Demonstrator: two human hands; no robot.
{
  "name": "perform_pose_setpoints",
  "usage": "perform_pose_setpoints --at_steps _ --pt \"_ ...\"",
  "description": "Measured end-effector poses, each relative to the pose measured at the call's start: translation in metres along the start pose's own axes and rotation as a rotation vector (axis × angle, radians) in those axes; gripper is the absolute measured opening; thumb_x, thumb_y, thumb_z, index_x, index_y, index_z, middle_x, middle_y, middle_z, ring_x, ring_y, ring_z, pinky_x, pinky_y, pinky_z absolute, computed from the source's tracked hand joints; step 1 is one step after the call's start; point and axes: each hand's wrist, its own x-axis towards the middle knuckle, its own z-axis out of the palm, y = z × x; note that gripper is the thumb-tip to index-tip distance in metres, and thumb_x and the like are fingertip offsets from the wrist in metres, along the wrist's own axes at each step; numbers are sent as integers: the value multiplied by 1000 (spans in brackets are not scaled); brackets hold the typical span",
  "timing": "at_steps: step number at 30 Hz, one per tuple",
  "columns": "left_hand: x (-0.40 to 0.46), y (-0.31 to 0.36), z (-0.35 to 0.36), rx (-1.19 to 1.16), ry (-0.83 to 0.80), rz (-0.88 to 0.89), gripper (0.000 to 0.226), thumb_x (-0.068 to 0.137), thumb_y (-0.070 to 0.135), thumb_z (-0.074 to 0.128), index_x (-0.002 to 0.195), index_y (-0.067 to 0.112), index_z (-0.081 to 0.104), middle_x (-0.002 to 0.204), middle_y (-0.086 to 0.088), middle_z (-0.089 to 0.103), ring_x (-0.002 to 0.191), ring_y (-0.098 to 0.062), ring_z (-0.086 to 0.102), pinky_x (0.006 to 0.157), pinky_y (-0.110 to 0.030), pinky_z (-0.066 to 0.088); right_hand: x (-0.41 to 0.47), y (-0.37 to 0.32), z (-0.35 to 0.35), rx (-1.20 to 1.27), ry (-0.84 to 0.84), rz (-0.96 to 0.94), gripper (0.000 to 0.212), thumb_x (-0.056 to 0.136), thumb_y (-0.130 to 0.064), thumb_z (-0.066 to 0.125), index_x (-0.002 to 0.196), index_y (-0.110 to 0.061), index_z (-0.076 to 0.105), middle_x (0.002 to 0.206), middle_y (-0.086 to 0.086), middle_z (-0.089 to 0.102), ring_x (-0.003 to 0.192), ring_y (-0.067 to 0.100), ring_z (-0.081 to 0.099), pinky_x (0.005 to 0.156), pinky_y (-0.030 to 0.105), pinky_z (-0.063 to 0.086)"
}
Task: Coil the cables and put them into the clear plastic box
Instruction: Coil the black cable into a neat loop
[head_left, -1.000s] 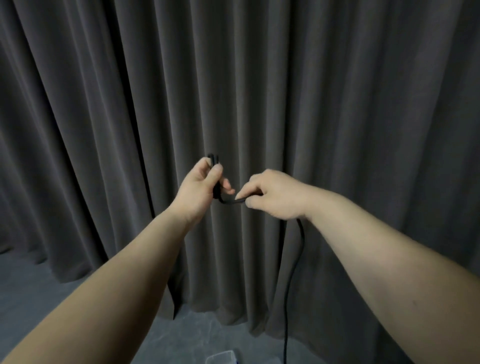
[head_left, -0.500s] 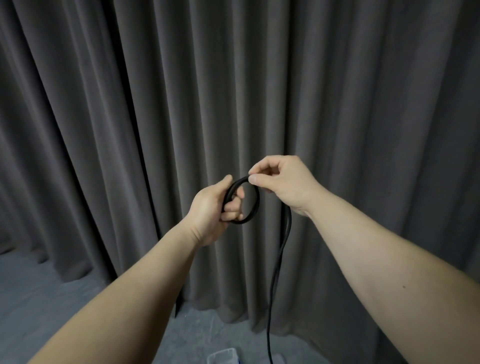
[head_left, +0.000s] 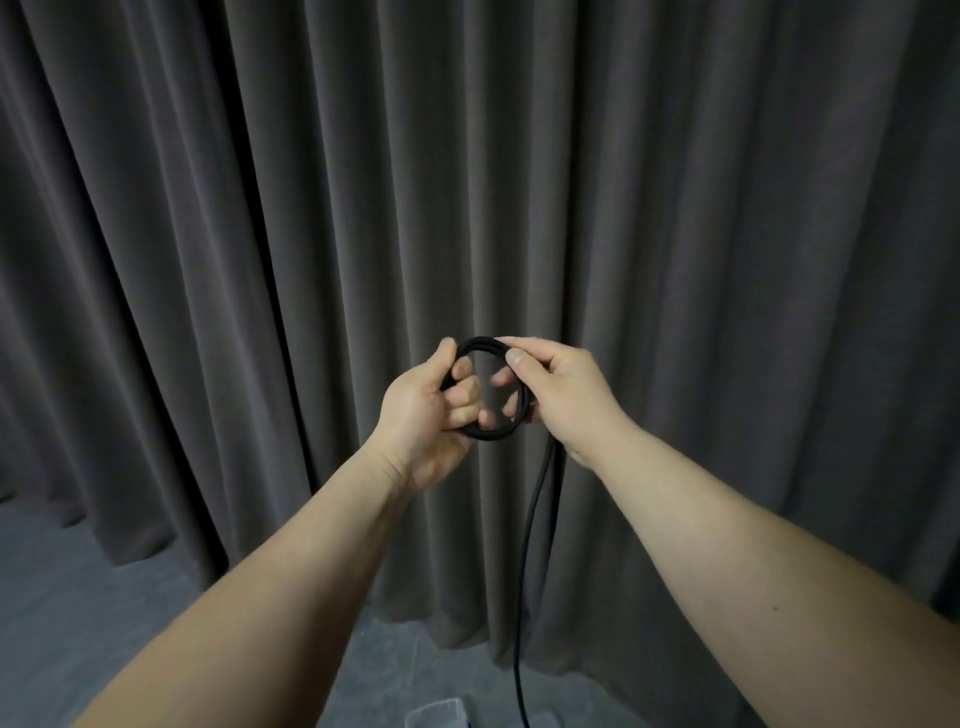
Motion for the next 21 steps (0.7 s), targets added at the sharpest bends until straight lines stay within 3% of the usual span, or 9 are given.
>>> perform_pose_setpoints --at_steps 6,8,11,13,16,18,21 --pt "0 6 3 -33 -95 -11 33 103 32 33 76 18 47 47 12 28 35 -3 23 59 -19 39 1 1 -1 6 70 70 17 96 -21 54 86 -19 67 58 4 63 46 17 57 46 23 43" --pt "2 13 1 -70 -42 53 32 103 30 32 75 20 44 46 11 27 35 -4 22 58 -19 36 -2 7 -3 -34 -37 171 13 98 -18 50 91 -16 60 57 7 58 45 18 57 48 23 43" --pt "8 29 -8 -174 76 171 33 104 29 34 73 21 42 46 11 26 36 -5 22 59 -19 35 -10 20 -8 -80 -100 353 18 91 1 45 93 -17 48 62 6 53 45 18 53 63 37 47" --pt "12 39 -17 -225 147 236 33 104 28 36 72 20 42 49 10 28 38 -5 24 63 -20 36 -13 28 -11 -110 -85 390 18 91 2 46 91 -15 45 66 7 51 43 15 49 58 35 50" --pt "14 45 -26 -195 190 309 29 104 24 39 75 20 43 53 8 32 43 -7 28 67 -21 34 -11 29 -13 -474 -98 200 11 92 -9 53 87 -18 50 66 -2 53 51 11 48 53 26 44" --pt "15 42 -29 -104 180 335 30 103 20 40 74 21 40 56 6 34 47 -7 29 61 -19 32 -9 20 -11 -827 -193 3 11 92 -15 53 88 -25 54 70 -11 54 67 12 53 61 24 41" --pt "16 34 -30 161 159 381 31 103 14 40 73 21 35 61 4 34 53 -8 31 58 -22 26 -8 -1 -1 -1030 -409 -88 30 86 -7 47 101 -26 65 94 -7 63 96 16 59 82 24 47"
